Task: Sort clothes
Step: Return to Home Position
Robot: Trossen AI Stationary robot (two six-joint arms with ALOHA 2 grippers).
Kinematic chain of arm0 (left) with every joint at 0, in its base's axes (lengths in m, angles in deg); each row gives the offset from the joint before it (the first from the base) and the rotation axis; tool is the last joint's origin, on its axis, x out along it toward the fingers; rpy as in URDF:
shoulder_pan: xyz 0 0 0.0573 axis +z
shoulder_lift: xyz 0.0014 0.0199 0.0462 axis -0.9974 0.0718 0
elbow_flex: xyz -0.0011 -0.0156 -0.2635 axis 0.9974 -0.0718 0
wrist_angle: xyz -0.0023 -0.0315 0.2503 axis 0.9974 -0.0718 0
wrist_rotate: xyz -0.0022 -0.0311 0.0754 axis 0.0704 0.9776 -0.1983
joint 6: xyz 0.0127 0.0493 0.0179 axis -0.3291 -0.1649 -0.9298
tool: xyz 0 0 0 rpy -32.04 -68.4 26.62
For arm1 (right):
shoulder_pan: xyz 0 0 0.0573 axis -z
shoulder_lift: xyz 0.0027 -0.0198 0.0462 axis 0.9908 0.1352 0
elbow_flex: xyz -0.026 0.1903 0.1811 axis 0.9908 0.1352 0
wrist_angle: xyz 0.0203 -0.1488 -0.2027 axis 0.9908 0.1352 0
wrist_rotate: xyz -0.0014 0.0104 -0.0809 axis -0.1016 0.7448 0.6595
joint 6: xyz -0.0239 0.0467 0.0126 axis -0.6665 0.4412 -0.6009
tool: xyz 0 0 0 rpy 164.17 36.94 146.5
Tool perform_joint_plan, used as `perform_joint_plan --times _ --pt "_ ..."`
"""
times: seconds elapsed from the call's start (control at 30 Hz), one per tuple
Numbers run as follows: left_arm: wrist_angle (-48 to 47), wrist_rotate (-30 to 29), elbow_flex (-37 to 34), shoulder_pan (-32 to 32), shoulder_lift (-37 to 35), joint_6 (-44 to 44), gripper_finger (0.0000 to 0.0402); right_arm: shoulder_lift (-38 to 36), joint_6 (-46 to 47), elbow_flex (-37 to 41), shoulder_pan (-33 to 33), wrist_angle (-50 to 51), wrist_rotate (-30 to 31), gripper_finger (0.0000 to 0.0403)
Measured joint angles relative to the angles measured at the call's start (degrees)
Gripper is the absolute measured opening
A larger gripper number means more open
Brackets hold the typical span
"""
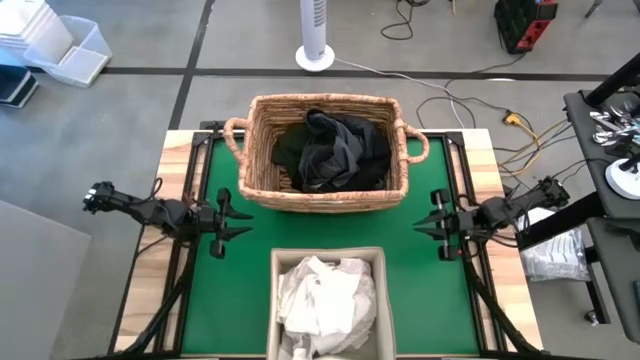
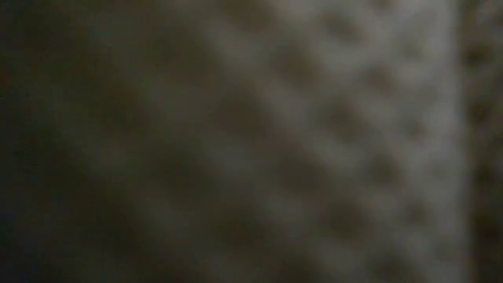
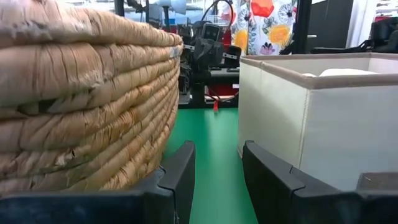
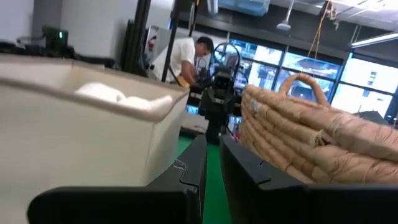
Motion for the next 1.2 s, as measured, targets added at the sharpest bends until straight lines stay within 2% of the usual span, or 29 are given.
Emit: perform_joint_plan --times 0.47,0.63,1.2 --pt "0.1 0.0 0.0 0.0 0.2 0.1 0.0115 0.0 -2.1 0.0 0.0 1.6 1.6 0.0038" --pt "0.3 -0.5 0.0 0.0 0.2 0.4 0.0115 0.0 -2.1 0.0 0.0 1.6 6.1 0.0038" --pt "0.3 -0.6 0.0 0.0 0.6 0.9 0.0115 0.0 -2.1 0.1 0.0 1.7 6.1 0.0038"
